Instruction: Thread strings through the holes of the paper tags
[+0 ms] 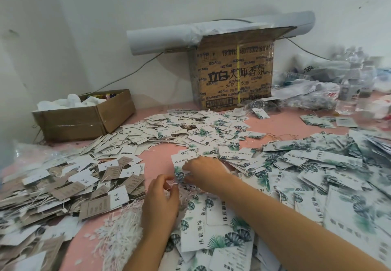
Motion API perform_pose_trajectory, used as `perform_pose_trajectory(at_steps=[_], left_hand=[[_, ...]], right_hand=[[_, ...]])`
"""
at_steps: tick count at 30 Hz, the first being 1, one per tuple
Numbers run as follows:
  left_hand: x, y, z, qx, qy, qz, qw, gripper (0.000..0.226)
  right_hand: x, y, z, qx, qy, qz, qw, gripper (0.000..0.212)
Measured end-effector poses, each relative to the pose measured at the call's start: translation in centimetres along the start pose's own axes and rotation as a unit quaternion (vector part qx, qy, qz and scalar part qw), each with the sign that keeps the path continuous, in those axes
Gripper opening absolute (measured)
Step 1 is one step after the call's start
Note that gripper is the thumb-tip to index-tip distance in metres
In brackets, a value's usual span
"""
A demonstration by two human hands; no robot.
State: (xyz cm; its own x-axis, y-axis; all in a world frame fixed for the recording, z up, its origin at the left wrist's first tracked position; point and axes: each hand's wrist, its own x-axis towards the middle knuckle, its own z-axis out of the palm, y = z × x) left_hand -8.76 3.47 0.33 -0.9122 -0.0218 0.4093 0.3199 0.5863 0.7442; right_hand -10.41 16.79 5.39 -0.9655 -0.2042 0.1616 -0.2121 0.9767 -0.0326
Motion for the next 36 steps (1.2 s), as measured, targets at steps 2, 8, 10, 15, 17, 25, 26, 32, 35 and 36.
perform_pose_trajectory(at_steps=[2, 8, 10, 15, 17, 25, 26, 32, 35, 36], left_hand=[[0.1, -0.2, 0.3, 0.042, 0.0, 0.001, 0.999, 0.026], [0.5, -0.3, 0.3, 0.062, 0.007, 0.013, 0.998, 0.034], [0.6, -0.3, 0.2, 0.041, 0.015, 0.014, 0.999, 0.033], [0.7, -0.3, 0.1, -0.094, -0.03, -0.002, 0.995, 0.048], [0.6, 0.0, -0.1, -0.167, -0.05, -0.02, 0.984, 0.05], [1.0, -0.8, -0.5, -0.304, 0.005, -0.109, 0.947, 0.018], [1.0, -0.9, -0.5, -0.299, 0.008, -0.108, 0.948, 0.019], [1.1, -1.0, -0.7, -0.274, 0.005, -0.1, 0.957, 0.023], [1.1, -1.1, -0.6, -0.267, 0.007, -0.095, 0.959, 0.025], [1.1, -1.1, -0.6, -0.266, 0.006, -0.093, 0.959, 0.026]], right_hand=[[-0.1, 0.0, 0.2, -0.012, 0.008, -0.008, 1.0, 0.018], [-0.2, 0.1, 0.4, -0.046, 0.048, -0.059, 0.996, 0.018], [-0.3, 0.2, 0.6, -0.043, 0.076, -0.081, 0.993, 0.014], [-0.8, 0.3, 0.4, 0.0, 0.156, -0.154, 0.976, 0.023], [-1.3, 0.2, 0.1, 0.033, 0.146, -0.199, 0.969, 0.028], [-0.8, 2.1, -2.2, 0.168, 0.072, 0.024, 0.983, 0.022], [-0.6, 3.0, -2.1, 0.142, 0.067, 0.096, 0.983, 0.022], [-1.4, 5.0, 0.4, 0.024, -0.042, 0.21, 0.977, 0.036], [-1.2, 4.6, 1.0, 0.019, -0.077, 0.209, 0.975, 0.035], [-1.2, 4.5, 1.1, 0.014, -0.075, 0.21, 0.975, 0.034]])
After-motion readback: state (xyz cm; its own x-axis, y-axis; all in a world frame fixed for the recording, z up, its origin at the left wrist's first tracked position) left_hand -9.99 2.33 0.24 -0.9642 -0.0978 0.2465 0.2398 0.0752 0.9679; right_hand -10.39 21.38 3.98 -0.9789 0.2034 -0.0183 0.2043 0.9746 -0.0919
